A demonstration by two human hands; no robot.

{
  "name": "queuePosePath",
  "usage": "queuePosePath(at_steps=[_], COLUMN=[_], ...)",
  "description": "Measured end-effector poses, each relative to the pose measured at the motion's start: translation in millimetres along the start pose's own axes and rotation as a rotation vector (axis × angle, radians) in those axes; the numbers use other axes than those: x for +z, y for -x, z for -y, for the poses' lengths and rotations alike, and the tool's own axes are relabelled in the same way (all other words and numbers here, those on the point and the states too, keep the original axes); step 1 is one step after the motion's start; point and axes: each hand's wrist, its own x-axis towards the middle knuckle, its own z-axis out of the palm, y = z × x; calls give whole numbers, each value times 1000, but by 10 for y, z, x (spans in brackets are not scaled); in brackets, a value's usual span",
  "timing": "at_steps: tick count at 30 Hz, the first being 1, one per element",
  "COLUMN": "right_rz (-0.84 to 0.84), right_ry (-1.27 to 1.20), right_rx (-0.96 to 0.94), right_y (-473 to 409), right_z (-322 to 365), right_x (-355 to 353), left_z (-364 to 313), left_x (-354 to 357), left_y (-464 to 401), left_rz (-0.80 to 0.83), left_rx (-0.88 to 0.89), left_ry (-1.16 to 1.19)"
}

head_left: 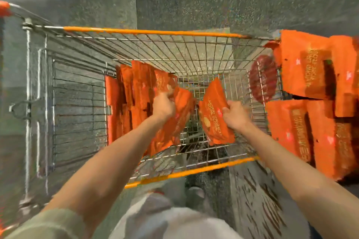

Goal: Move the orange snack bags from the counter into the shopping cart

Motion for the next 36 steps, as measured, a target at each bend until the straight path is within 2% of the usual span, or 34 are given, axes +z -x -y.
queuePosePath(at_steps=[5, 12, 24, 30, 34, 36], right_rz=[67, -55, -180, -30, 240, 306], right_ry=[-33, -16, -92, -159, -366, -422], right_rx=[45, 6, -101, -124, -84, -71], right_y=[-300, -525, -801, -961, -955, -906], right_z=[12, 253, 861, 1047, 1130, 1127], right_x=[357, 682, 1203, 1310, 1319, 1282], left_z=[545, 756, 985, 962, 963, 977], left_x=[96, 70, 7, 73, 73, 53], left_y=[-82, -104, -103, -145, -155, -141], left_rz=[25, 98, 66, 90, 100, 112], left_rx=[-133, -133, -153, -121, -115, -112], left_ry=[-57, -112, -80, -61, -53, -42])
